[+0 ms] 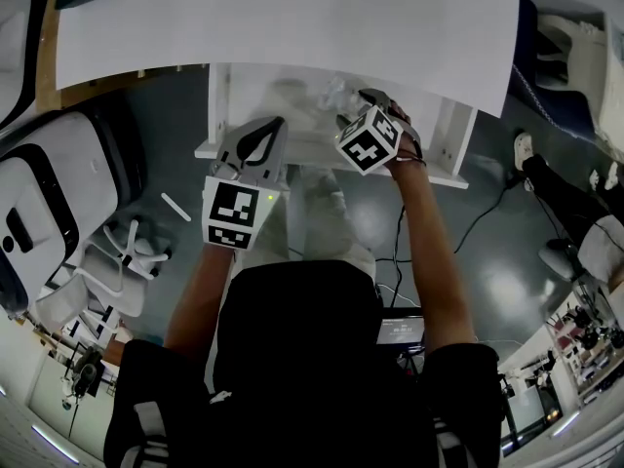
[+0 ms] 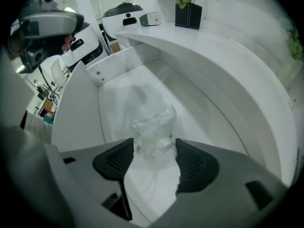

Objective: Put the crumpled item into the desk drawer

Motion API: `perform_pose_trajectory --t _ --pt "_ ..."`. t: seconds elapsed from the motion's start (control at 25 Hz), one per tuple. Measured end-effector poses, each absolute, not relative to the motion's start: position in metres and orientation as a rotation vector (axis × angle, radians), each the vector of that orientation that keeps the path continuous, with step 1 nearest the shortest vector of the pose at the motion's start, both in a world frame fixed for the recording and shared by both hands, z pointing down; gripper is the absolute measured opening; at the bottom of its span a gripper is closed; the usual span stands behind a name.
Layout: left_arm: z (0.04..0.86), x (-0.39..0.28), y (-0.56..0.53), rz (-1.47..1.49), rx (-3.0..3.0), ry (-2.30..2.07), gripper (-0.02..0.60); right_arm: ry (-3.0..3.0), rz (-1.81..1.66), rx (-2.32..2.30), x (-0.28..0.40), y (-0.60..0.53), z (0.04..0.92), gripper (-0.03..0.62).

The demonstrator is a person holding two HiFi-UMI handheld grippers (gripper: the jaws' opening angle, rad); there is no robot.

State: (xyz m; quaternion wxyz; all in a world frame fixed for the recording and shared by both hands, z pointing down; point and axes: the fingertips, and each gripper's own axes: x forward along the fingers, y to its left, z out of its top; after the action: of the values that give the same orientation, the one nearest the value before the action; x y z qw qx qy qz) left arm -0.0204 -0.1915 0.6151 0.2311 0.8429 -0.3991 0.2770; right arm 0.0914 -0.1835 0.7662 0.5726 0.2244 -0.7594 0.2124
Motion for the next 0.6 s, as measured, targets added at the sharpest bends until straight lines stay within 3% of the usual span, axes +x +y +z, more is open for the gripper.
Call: perform_pose_trajectory --t 0.6 --pt "0.591 -0.014 -0.196 0.742 2.382 -1.084 0.006 -1.79 0.503 0.614 0.101 -0.184 0.734 0.202"
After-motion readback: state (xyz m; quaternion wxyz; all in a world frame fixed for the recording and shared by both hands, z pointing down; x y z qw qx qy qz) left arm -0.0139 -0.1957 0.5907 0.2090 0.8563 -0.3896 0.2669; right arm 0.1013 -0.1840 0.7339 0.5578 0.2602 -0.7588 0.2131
